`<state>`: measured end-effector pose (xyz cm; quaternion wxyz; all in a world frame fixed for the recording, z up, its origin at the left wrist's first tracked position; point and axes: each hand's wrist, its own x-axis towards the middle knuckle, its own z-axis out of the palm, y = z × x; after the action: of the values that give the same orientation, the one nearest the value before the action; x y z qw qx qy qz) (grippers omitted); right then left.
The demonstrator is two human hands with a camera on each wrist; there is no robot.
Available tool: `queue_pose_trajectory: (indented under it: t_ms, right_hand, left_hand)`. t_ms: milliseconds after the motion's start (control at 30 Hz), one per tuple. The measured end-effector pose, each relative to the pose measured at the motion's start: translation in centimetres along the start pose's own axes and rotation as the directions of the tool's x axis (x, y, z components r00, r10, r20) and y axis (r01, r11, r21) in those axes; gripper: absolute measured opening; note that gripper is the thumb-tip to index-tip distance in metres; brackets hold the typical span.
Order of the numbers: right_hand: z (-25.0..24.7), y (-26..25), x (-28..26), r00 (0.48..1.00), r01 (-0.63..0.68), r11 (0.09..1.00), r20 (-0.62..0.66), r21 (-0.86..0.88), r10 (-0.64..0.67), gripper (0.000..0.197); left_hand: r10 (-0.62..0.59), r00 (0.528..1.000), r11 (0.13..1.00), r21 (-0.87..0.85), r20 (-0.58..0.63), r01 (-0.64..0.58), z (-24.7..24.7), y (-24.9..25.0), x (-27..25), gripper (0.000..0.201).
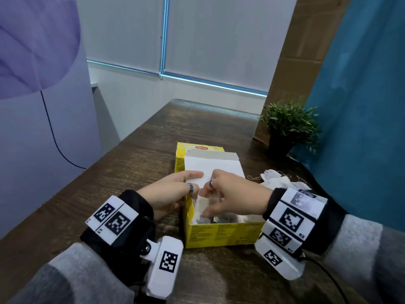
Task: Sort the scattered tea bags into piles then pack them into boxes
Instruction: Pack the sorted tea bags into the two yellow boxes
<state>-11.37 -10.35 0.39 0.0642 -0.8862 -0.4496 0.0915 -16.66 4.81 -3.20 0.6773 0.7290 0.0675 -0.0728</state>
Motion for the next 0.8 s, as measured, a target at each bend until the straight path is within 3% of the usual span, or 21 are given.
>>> queue_pose_trajectory:
  t_ms: [67,200,367,433,500,567,600,700,800]
  right_hand:
    - [0.0,0.0,0.0,0.998,0.016,1.000,-0.058,0.013,-0.015,0.015]
    - [-1.7,0.9,-0.3,0.981,0.037,0.966,-0.192,0.257,0.013,0.012]
    - [-4.0,2.0,-1.0,0.966,0.110,0.810,-0.255,0.576,0.050,0.015]
    - [-4.1,2.1,-1.1,0.982,0.077,0.743,-0.180,0.665,0.059,0.014]
    - [-3.7,2.1,-1.3,1.000,-0.005,0.727,0.008,0.687,0.000,0.016]
    - [-3.2,2.1,-1.4,0.989,-0.065,0.809,0.148,0.584,-0.027,0.019]
    - [-3.1,2.2,-1.3,0.990,-0.071,0.849,0.138,0.523,-0.002,0.019]
    - [-3.8,3.1,-1.2,0.983,-0.101,0.850,-0.078,0.518,0.164,0.015]
    - [-5.6,5.9,-1.4,0.907,-0.150,0.803,-0.243,0.577,0.343,0.014]
  left_hand:
    - [0.007,1.000,1.000,0.001,0.012,-0.007,0.0,-0.1,0.1,0.074]
    - [0.029,0.998,0.999,-0.028,0.059,-0.027,-0.2,-0.2,0.0,0.065]
    - [-0.007,0.999,1.000,0.001,0.045,0.007,-0.3,-0.4,0.6,0.076]
    - [-0.003,0.999,1.000,0.000,0.043,0.003,-0.3,-0.4,0.5,0.071]
    - [0.009,0.999,1.000,-0.015,0.042,-0.008,-0.3,-0.4,0.5,0.062]
    - [0.006,1.000,1.000,-0.006,0.021,-0.006,-0.3,-0.4,0.5,0.065]
    - [-0.004,1.000,1.000,-0.002,0.008,0.004,-0.4,-0.4,0.6,0.070]
    - [-0.016,1.000,1.000,-0.013,0.009,0.017,-0.3,-0.2,0.5,0.071]
    - [-0.007,1.000,1.000,-0.017,0.015,0.007,-0.5,-0.3,0.5,0.067]
